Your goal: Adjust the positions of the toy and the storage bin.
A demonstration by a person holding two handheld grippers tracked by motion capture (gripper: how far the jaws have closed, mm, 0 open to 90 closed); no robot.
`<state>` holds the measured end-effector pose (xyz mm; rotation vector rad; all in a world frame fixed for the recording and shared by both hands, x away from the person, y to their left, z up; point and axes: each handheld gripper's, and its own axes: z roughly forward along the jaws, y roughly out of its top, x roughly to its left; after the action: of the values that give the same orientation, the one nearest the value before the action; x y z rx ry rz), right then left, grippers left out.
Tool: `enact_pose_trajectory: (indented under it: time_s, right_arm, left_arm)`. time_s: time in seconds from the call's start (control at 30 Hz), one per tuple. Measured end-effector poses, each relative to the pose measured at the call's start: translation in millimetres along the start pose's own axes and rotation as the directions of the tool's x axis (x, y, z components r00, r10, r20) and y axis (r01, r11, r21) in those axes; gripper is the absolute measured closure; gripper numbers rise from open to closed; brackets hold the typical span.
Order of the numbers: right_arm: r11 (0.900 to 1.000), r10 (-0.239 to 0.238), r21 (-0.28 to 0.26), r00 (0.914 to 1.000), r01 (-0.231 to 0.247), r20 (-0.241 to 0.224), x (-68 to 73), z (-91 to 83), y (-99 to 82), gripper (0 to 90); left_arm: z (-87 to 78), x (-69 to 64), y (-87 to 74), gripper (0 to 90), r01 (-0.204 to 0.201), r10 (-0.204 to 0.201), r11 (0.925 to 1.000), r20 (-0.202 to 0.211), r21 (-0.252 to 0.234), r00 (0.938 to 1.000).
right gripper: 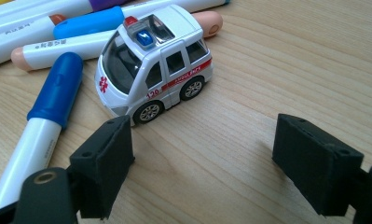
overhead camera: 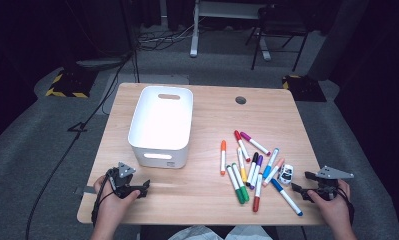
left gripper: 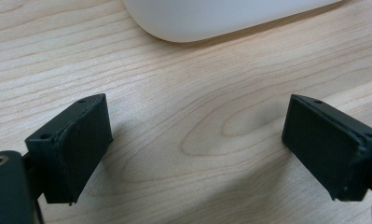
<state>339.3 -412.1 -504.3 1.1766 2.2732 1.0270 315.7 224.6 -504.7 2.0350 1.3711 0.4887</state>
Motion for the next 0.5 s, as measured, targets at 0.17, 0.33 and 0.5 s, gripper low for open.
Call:
enact_pose_trajectory:
  time_s: [0.17, 0.33, 0.5]
  right_arm:
    - [1.0000, -0.001, 0.000, 1.0000, 0.001, 0.000, 0.0, 0.0, 0.0, 20.5]
    - [1.0000, 0.000, 0.000, 1.0000, 0.000, 0.000, 0.0, 0.0, 0.0, 20.5]
    - [1.0000, 0.000, 0.000, 1.0000, 0.000, 0.000, 0.0, 0.0, 0.0, 20.5]
  left_arm:
    - [-8.1, 6.4, 0.6, 17.8, 0.058, -0.056, 0.9971, 0.055, -0.050, 0.9969]
    - [-38.9, 9.1, 15.0, 23.1, 0.057, -0.052, 0.9950, 0.063, -0.081, 0.9966]
    - [-56.8, 12.4, 26.8, 24.6, 0.057, -0.048, 0.9917, 0.072, -0.116, 0.9962]
